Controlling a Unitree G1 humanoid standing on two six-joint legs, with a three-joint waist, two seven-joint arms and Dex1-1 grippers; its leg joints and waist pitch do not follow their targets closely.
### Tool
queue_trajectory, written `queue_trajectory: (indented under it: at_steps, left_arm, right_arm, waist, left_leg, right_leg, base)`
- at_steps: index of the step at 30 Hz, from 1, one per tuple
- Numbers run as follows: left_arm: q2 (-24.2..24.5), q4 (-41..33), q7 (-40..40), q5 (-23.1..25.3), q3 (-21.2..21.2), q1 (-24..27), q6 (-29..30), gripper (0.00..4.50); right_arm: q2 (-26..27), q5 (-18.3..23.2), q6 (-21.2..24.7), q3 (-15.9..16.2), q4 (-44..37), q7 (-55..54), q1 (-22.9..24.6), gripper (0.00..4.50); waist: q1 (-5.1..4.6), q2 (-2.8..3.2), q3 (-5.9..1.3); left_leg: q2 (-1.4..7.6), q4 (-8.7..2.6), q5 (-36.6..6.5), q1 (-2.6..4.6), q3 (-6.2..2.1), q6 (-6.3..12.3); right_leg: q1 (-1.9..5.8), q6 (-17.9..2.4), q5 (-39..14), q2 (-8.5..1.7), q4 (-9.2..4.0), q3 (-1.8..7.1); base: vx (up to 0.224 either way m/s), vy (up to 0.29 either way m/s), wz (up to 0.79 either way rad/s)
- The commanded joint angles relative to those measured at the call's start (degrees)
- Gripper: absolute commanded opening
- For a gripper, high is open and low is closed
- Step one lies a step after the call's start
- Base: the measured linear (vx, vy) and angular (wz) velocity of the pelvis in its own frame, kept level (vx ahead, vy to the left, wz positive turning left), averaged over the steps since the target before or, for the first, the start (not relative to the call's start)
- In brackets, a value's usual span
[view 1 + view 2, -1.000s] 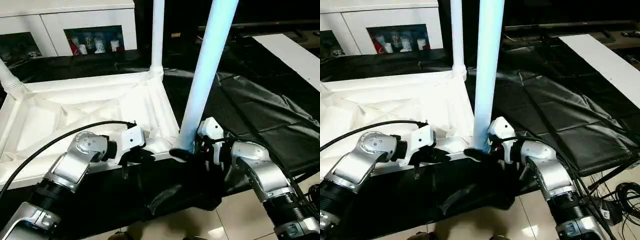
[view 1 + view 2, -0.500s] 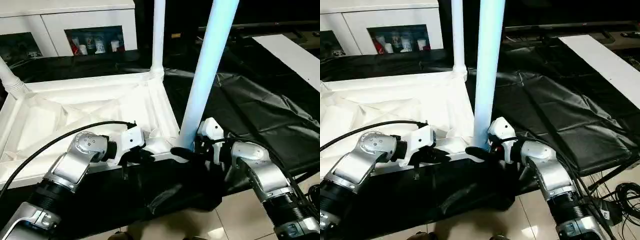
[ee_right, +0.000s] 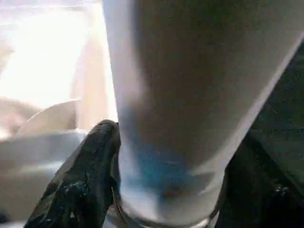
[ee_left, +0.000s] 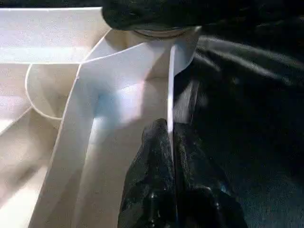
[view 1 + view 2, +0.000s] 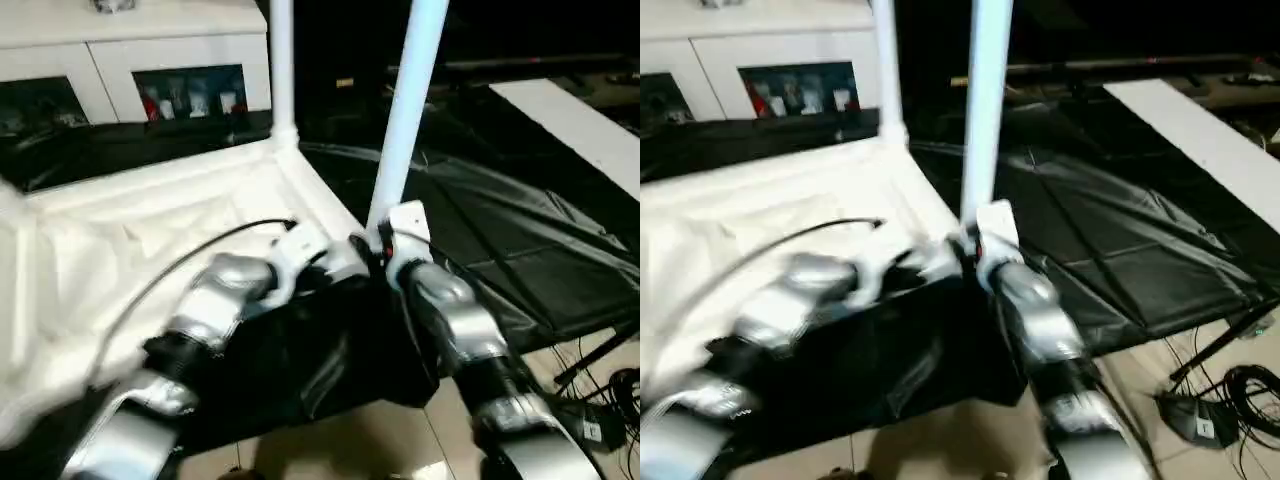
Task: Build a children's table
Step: Rotate leg to tighten
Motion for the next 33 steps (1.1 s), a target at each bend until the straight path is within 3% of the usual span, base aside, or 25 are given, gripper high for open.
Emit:
queue_trajectory:
  at_steps: [1,6,7,10,16,20,22,25,26,33]
  left_arm:
    - [-2.72,1.74,4.50,-0.29,0.31,-0.99,-0.55,0.00]
    - [-2.13,0.62,2.49,0.22,-0.29,-0.37,-2.20,0.00]
    - [-1.91,0.45,2.21,0.26,-0.34,-0.24,-2.37,0.00]
    - [0.09,-1.19,-0.01,0.30,-0.32,0.99,-3.22,0.00]
    - [3.93,-4.04,-5.30,-0.90,-0.82,3.59,-5.17,0.00]
    - [9.53,-8.53,-15.24,-3.46,-1.42,7.46,-9.89,0.00]
    - [12.22,-11.16,-19.78,-4.81,-1.63,9.15,-10.02,0.00]
    - [13.89,-12.14,-21.79,-4.90,-1.96,9.79,-10.41,0.00]
    - [14.55,-12.56,-22.62,-5.11,-1.97,10.06,-10.41,0.00]
    - [17.83,-15.15,-27.04,-6.95,-1.57,11.45,-9.78,0.00]
  right_arm:
    - [3.60,1.75,1.79,1.39,5.84,-0.38,0.75,2.72]
    - [3.72,1.90,-0.98,1.40,5.60,4.78,0.24,2.72]
    - [3.63,1.88,-1.50,1.53,5.26,5.38,0.41,3.07]
    - [2.40,2.45,-4.59,2.15,2.38,10.51,1.67,3.45]
    - [-2.23,2.87,-5.63,3.79,-3.04,17.82,3.79,3.77]
    - [-10.95,3.88,-5.31,7.49,-11.86,31.97,8.36,3.77]
    - [-15.30,4.16,-5.10,9.88,-15.62,39.64,10.79,3.77]
    - [-17.26,4.18,-4.96,10.37,-17.03,42.41,11.84,3.77]
    - [-17.90,4.45,-4.74,10.39,-17.61,43.61,12.21,3.77]
    - [-19.07,6.31,-4.64,9.46,-19.64,45.38,12.60,3.77]
  waist:
    - [-0.15,-0.11,-2.29]
    - [-0.11,-0.23,-2.50]
    - [-0.05,-0.19,-2.47]
    - [0.11,-0.24,-2.60]
    - [0.31,-0.44,-2.79]
    - [0.66,-0.29,-2.97]
    - [0.74,-0.03,-3.28]
    - [0.81,0.11,-3.53]
    - [0.79,0.10,-3.51]
    - [0.97,0.06,-3.25]
  left_leg:
    - [2.13,-4.47,-25.66,1.50,-1.99,-2.23]
    - [2.33,-4.93,-23.37,0.93,-1.82,-0.92]
    - [2.32,-4.90,-23.46,0.98,-1.79,-0.79]
    - [2.44,-4.77,-22.00,0.79,-1.65,0.23]
    - [2.41,-4.53,-17.54,0.37,-1.37,2.21]
    - [2.62,-4.20,-13.72,0.08,-1.02,3.34]
    - [2.72,-3.69,-9.81,-0.13,-0.83,4.81]
    - [2.68,-3.27,-6.26,-0.16,-0.73,5.83]
    - [2.68,-3.15,-6.03,0.17,-0.54,6.02]
    - [2.90,-3.43,-9.60,0.52,-0.46,4.48]
  right_leg:
    - [0.30,-5.90,-29.08,-2.87,-6.42,1.78]
    - [0.79,-6.73,-22.36,-2.72,-6.22,1.74]
    - [0.75,-6.92,-22.27,-2.77,-6.23,1.77]
    - [0.96,-7.71,-20.24,-2.98,-6.09,1.96]
    - [1.34,-9.00,-18.23,-2.84,-5.82,1.88]
    - [1.65,-9.94,-12.27,-2.68,-5.25,1.87]
    - [1.97,-12.09,-4.50,-2.35,-4.25,1.77]
    - [2.06,-14.32,2.43,-2.02,-3.33,1.69]
    - [1.82,-15.21,4.03,-1.89,-3.26,1.69]
    - [1.94,-15.47,-1.92,-2.15,-3.70,1.81]
  base:
    - [0.000,0.000,0.00]
    - [0.000,0.000,0.00]
    - [0.000,0.000,0.00]
    - [0.000,0.000,0.00]
    - [0.000,0.000,0.00]
    - [0.014,-0.005,0.00]
    - [0.059,-0.018,-0.02]
    - [0.017,-0.003,-0.01]
    - [0.000,0.000,0.00]
    - [0.000,0.000,0.00]
